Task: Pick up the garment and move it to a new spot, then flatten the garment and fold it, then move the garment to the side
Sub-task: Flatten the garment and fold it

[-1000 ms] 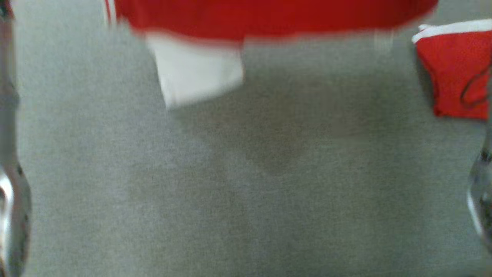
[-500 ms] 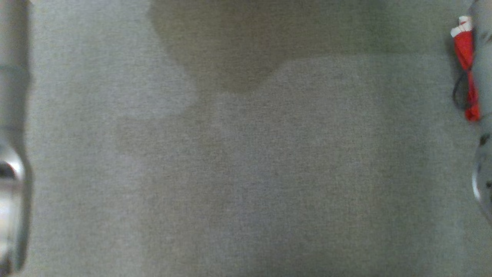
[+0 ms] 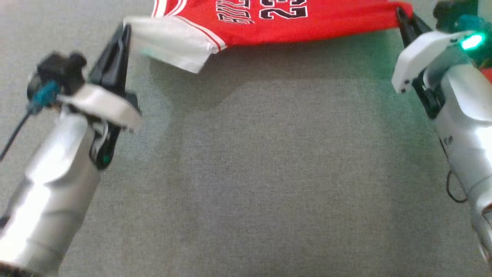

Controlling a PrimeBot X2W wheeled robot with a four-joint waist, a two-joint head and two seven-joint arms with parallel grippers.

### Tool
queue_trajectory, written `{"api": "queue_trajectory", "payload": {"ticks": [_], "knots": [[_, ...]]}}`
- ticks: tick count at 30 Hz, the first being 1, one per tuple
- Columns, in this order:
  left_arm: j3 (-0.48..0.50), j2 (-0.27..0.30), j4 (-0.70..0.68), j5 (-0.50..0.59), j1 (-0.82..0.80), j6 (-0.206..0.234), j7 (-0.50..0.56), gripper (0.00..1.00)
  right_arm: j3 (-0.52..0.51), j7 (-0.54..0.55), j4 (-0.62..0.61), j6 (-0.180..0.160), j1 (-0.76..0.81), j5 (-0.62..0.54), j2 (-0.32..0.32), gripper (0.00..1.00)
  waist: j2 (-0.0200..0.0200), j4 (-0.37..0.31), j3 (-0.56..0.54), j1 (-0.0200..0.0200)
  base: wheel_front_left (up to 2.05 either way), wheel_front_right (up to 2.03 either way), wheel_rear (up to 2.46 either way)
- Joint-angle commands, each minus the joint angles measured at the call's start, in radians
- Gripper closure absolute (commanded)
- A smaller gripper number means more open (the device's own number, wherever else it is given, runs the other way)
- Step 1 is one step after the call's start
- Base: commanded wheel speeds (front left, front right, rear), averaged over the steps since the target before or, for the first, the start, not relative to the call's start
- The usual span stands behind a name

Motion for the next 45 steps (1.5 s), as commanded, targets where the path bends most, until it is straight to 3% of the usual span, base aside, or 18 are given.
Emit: {"api": "queue_trajectory", "payload": {"ticks": [1,10,17,30,34,45], "knots": [[0.010,0.074,-0.054,-0.041,0.010,0.002,-0.007,1.00,0.049,0.019,-0.042,-0.001,0.022,0.042,-0.022,1.00,0.0000,0.002,-0.034,0.0001,0.00,0.00,0.00],[-0.162,0.256,-0.278,-0.181,0.153,0.002,0.166,1.00,0.289,0.167,-0.204,-0.001,0.166,0.270,-0.163,1.00,0.0000,0.002,-0.147,0.0001,0.00,0.00,0.00],[-0.180,0.361,-0.439,-0.315,0.269,0.004,0.279,1.00,0.437,0.304,-0.340,-0.001,0.267,0.435,-0.275,1.00,0.0000,-0.012,-0.243,0.0001,0.00,0.00,0.00],[-0.207,0.530,-0.761,-0.440,0.440,0.054,0.444,1.00,0.567,0.486,-0.557,-0.001,0.395,0.685,-0.422,1.00,0.0000,-0.032,-0.331,0.0001,0.00,0.00,0.00],[-0.211,0.561,-0.827,-0.418,0.447,0.060,0.446,1.00,0.570,0.512,-0.630,-0.001,0.417,0.756,-0.457,1.00,0.0000,-0.031,-0.332,0.0001,0.00,0.00,0.00],[-0.245,0.537,-0.802,-0.365,0.393,0.064,0.501,1.00,0.545,0.492,-0.640,-0.001,0.378,0.747,-0.456,1.00,0.0000,-0.036,-0.263,0.0001,0.00,0.00,0.00]]}}
